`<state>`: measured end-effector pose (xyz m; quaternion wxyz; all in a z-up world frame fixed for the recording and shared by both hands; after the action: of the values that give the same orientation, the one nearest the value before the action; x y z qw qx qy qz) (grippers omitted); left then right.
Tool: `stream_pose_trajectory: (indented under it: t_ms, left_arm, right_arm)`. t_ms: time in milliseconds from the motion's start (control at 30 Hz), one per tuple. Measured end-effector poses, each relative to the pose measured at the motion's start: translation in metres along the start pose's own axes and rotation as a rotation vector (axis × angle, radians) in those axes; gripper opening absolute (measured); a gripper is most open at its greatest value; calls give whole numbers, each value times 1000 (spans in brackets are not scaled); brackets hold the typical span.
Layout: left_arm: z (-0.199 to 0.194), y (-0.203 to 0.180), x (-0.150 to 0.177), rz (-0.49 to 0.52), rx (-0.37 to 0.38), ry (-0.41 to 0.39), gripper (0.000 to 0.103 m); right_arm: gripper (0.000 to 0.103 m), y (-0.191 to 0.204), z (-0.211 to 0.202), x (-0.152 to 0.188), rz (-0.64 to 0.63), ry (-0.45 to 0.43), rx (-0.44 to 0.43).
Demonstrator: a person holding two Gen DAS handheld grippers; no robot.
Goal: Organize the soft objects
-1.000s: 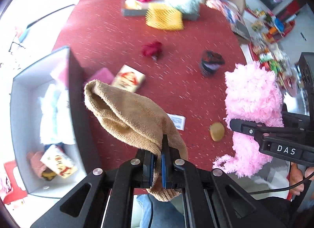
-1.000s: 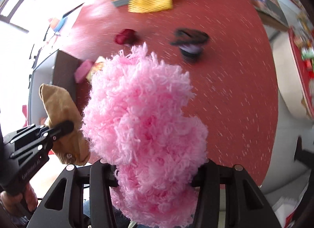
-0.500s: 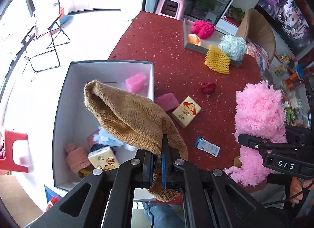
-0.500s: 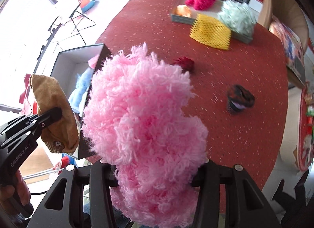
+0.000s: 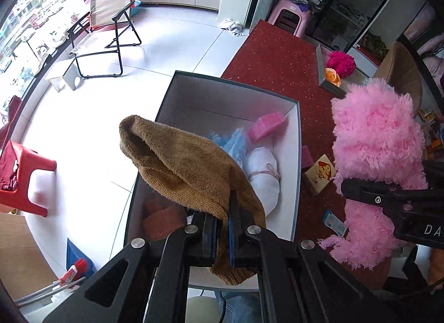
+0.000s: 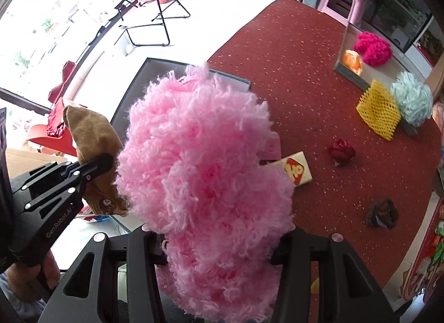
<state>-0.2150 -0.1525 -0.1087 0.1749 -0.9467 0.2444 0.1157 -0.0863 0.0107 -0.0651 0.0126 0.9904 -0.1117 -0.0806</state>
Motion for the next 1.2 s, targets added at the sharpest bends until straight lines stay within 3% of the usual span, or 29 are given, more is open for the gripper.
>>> stream_pose_trajectory:
  t_ms: [467,1200]
  left_arm:
    - [13,20,0,-24,-2,30,6]
    - [26,20,0,27,6,91,6]
  right_arm:
    - [51,48,11,-31,-81,33,-51]
    - [51,64,38,-46,-44,87,-61]
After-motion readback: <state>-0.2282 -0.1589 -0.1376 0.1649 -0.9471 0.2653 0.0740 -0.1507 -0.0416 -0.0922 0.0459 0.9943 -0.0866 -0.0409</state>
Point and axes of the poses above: each gripper's, at about its wrist camera, not at the fingertips, and z roughly the way its jaws point, y to its left, x to its underside, the point moved 8 cm from there along z, roughly the way its jaws point, and after that the axes turned 8 degrees about x, right-handed, at the moved point
